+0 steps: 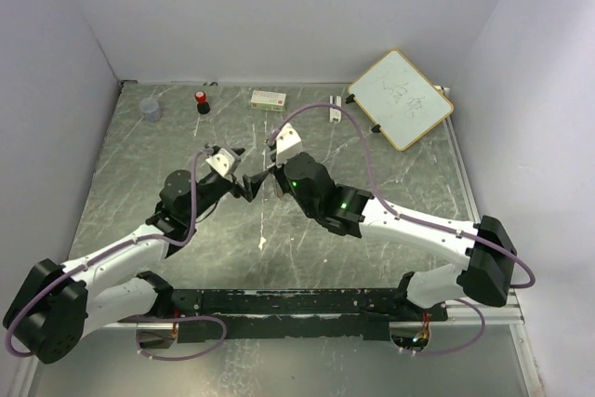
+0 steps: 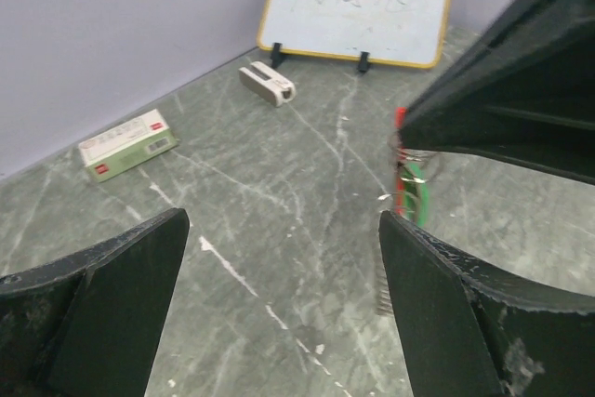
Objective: Remove the keys from the keyring
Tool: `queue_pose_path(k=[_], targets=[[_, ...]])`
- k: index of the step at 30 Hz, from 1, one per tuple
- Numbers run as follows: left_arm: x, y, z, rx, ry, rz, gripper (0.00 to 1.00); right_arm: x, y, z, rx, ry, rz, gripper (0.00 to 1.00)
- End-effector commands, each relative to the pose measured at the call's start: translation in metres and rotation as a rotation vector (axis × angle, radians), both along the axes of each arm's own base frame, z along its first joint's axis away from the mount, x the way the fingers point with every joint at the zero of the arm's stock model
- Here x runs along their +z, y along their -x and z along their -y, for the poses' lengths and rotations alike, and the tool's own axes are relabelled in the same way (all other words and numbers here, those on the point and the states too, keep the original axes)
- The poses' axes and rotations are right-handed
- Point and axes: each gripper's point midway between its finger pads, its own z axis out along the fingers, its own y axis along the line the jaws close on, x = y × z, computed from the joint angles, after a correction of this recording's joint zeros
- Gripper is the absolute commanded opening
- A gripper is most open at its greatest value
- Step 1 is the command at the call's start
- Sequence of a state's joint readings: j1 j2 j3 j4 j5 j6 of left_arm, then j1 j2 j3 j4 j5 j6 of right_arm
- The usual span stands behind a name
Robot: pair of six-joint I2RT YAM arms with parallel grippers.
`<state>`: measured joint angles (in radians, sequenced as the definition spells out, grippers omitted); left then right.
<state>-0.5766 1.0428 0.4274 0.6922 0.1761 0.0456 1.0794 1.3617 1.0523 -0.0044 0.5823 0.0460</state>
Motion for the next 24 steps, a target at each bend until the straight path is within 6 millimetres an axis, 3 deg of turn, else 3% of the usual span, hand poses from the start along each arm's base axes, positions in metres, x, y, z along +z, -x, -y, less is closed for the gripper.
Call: queue_pose_path(k=[1, 10, 24], targets=[[0.008, 0.019, 0.021, -0.101, 0.026, 0.046, 0.95, 0.016, 0.003, -0.002, 0.014, -0.052, 0.034, 0.0], [-0.007, 0.024, 0.035, -0.107, -0.035, 0.04, 0.95, 0.024, 0.005, -0.004, 0.025, -0.075, 0.053, 0.0], [-0.022, 0.019, 0.034, -0.042, -0.098, 0.071, 0.95, 0.037, 0.012, -0.008, 0.044, -0.099, 0.061, 0.0]])
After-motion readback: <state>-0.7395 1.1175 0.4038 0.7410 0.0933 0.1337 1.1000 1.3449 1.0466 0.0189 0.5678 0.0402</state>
